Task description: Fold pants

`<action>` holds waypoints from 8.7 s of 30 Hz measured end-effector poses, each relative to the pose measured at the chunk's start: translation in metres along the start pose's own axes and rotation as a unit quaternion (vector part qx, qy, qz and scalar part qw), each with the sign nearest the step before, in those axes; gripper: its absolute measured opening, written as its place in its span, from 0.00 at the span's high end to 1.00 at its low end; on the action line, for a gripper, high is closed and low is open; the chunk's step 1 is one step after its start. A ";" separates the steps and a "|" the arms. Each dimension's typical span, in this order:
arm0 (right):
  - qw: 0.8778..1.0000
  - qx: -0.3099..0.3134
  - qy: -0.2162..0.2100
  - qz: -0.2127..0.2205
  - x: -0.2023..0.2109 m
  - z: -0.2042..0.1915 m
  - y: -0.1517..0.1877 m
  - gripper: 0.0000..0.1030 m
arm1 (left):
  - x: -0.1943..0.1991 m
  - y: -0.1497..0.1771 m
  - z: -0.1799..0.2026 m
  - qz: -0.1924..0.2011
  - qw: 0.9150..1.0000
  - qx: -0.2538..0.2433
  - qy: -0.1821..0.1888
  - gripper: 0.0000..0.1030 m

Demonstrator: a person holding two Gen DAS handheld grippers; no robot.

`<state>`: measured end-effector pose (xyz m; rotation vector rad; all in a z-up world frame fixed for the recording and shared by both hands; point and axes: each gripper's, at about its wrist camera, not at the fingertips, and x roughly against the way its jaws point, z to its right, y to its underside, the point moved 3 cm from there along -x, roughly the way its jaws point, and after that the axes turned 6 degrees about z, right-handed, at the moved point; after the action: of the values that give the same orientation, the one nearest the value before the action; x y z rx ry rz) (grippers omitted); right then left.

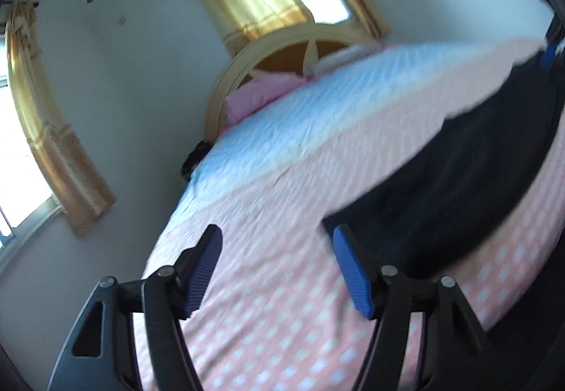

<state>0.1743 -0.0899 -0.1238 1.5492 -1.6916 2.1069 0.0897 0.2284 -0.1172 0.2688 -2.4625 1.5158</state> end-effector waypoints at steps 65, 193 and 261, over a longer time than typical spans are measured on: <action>0.847 -0.464 0.175 0.190 0.195 0.237 0.183 0.54 | -0.010 -0.114 0.259 0.019 0.967 -0.074 0.242 0.12; 0.981 -0.085 -0.157 -0.071 -0.051 -0.024 0.018 0.52 | -0.042 -0.010 0.098 -0.090 0.981 0.053 0.161 0.33; 0.755 -0.567 0.238 0.229 0.274 0.327 0.298 0.54 | -0.058 -0.059 0.168 -0.107 0.989 0.071 0.071 0.00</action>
<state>0.0850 -0.5997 -0.1783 0.2230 -2.4418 0.8757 0.1438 0.0537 -0.1575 0.4204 -2.1445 1.5622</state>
